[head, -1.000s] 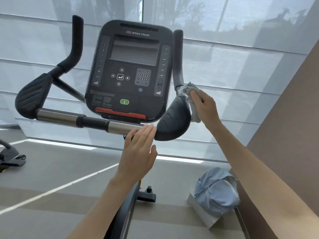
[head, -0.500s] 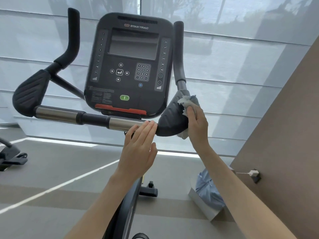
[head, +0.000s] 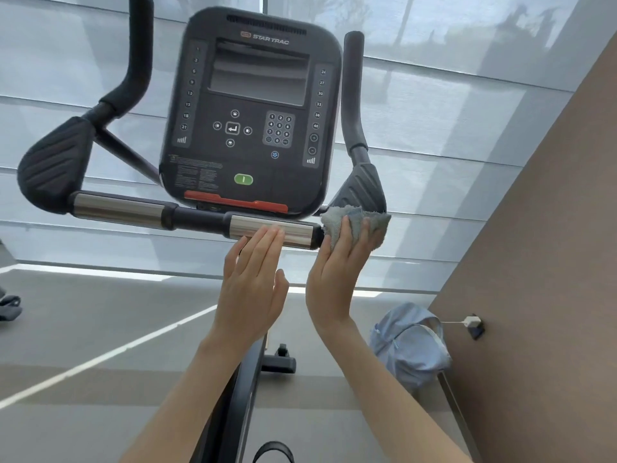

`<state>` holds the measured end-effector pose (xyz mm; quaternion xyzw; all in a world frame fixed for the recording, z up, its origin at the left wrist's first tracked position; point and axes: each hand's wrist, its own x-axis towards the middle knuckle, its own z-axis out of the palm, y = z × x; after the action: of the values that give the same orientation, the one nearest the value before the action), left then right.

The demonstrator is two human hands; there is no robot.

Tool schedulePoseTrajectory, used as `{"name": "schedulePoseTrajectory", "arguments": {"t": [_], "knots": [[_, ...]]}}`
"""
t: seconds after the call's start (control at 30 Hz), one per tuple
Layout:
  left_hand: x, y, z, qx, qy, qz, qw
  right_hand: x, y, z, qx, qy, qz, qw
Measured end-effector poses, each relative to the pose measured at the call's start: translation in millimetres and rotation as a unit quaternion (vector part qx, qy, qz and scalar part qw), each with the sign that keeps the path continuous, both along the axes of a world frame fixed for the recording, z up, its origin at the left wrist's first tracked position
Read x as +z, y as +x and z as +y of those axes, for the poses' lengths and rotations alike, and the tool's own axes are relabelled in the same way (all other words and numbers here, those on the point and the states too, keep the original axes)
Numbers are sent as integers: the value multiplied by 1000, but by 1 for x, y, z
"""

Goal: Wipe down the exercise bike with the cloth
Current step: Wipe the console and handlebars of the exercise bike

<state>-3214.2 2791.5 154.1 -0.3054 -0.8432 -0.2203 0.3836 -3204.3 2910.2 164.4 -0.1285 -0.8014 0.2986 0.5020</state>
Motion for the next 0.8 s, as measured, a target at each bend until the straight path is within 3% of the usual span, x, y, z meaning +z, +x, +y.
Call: {"name": "schedulePoseTrajectory", "arguments": {"t": [0.17,0.27,0.4,0.5,0.63,0.73,0.8], "knots": [[4,0,-3,1,25,-8,1000,-5,8,-1,-61,128,-75,987],[7,-2,-3,5,34,-13,999,1,19,-10,-20,220,-97,970],[8,-6,-14,19,43,-23,999,40,31,10,148,205,-41,967],[8,-11,-28,45,45,-34,997,87,14,51,161,170,-44,971],[9,-18,-44,89,41,-45,994,125,-34,98,131,234,-152,951],[6,-23,-52,115,19,-54,992,125,-60,109,171,292,-338,878],[4,-25,-56,123,4,-60,991,121,-64,106,151,337,-366,854]]}}
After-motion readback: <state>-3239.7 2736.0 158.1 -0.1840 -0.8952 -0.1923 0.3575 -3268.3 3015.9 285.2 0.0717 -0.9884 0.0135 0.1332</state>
